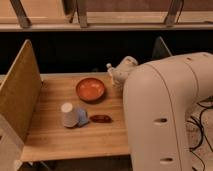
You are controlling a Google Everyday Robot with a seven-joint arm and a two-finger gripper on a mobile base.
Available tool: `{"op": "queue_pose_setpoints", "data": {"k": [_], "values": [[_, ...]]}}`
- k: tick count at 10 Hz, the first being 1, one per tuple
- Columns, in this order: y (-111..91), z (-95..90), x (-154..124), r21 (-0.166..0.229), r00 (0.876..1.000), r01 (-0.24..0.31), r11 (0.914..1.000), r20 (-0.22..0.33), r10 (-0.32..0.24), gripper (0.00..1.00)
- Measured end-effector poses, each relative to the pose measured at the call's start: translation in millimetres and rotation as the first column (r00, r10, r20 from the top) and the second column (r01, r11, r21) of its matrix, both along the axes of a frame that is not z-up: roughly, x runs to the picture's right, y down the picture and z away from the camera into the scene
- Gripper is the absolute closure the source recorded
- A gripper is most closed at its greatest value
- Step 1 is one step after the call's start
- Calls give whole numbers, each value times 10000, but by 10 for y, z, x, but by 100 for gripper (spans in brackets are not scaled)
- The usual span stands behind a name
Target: Place the bottle in the ceramic bowl
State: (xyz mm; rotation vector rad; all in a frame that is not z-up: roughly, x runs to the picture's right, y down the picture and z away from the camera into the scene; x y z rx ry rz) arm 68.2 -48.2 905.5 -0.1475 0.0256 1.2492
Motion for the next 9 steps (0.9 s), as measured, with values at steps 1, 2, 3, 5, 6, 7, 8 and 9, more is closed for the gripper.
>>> {"op": "queue_pose_setpoints", "data": {"k": [1,2,3,5,6,7,8,9], "values": [[14,-26,-162,76,9993,276,9996,238,-278,100],[42,-60,-370,182,9962,666,9976,552,-675,100],[73,-78,-514,237,9928,870,9959,802,-887,100],[134,-137,-836,451,9793,1227,9914,1567,-1283,100],[165,-187,-1017,625,9673,1387,9884,2056,-1487,100],[171,-196,-1048,656,9649,1409,9878,2143,-1519,98],[169,-197,-1040,656,9652,1400,9880,2136,-1509,93],[170,-197,-1043,655,9651,1403,9879,2138,-1512,81]]}}
